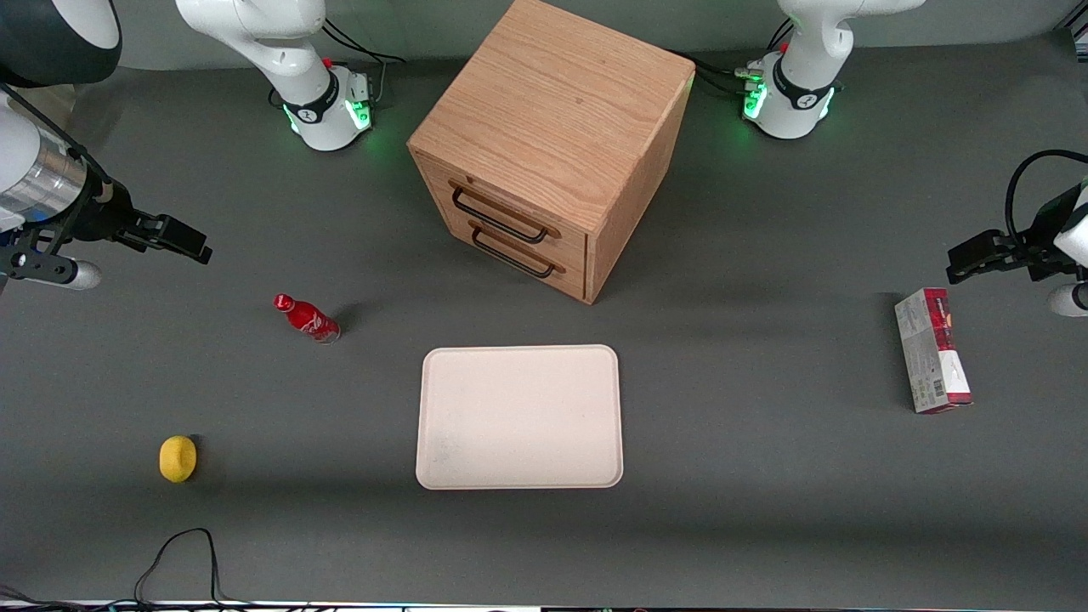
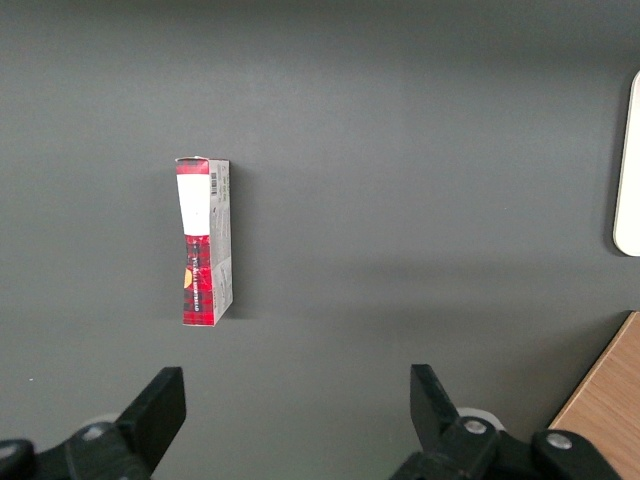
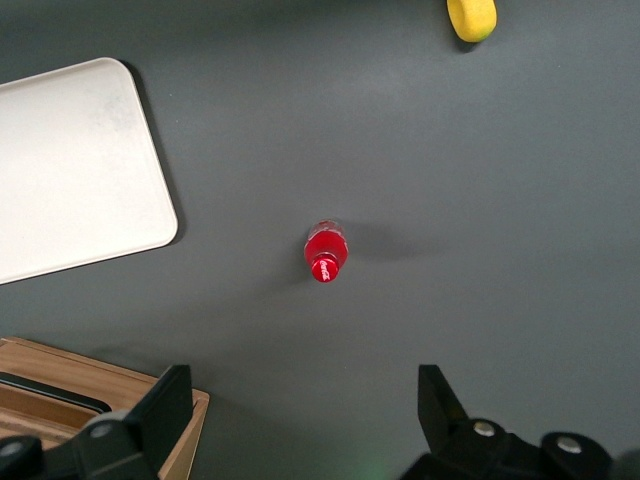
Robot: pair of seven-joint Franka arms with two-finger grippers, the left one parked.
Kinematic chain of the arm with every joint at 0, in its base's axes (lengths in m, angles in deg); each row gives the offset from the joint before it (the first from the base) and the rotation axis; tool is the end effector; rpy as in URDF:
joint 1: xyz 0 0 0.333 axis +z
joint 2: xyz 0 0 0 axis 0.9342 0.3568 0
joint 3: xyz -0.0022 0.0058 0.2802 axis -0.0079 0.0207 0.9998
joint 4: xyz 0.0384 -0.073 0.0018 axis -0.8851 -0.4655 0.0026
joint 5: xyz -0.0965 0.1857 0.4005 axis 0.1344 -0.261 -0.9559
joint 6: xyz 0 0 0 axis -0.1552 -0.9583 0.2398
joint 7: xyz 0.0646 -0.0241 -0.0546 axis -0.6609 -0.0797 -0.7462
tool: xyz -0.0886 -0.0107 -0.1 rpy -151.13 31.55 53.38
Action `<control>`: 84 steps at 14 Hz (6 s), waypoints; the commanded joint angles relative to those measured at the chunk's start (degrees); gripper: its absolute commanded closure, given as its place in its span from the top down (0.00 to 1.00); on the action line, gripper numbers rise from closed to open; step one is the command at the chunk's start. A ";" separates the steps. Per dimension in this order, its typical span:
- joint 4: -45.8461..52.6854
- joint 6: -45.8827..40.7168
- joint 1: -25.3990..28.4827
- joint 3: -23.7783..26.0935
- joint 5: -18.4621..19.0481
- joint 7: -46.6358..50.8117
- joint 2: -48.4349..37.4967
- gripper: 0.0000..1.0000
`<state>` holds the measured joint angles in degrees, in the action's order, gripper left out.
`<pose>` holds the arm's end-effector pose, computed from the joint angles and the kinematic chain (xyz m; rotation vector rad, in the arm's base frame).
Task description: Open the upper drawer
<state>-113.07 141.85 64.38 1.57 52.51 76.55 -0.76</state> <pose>0.6013 0.0438 0.5188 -3.1033 0.3723 0.0934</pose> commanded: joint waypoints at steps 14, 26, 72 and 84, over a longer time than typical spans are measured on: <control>8.83 -1.76 1.99 24.09 -1.06 -16.11 5.19 1.00; 9.02 0.51 3.31 36.67 -2.64 -24.61 19.60 1.00; 16.13 14.22 2.61 23.93 12.30 -45.82 35.08 1.00; 25.26 7.84 2.43 13.39 11.51 -43.53 29.46 1.00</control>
<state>-91.02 153.97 66.64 18.07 63.80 32.26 30.70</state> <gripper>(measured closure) 0.000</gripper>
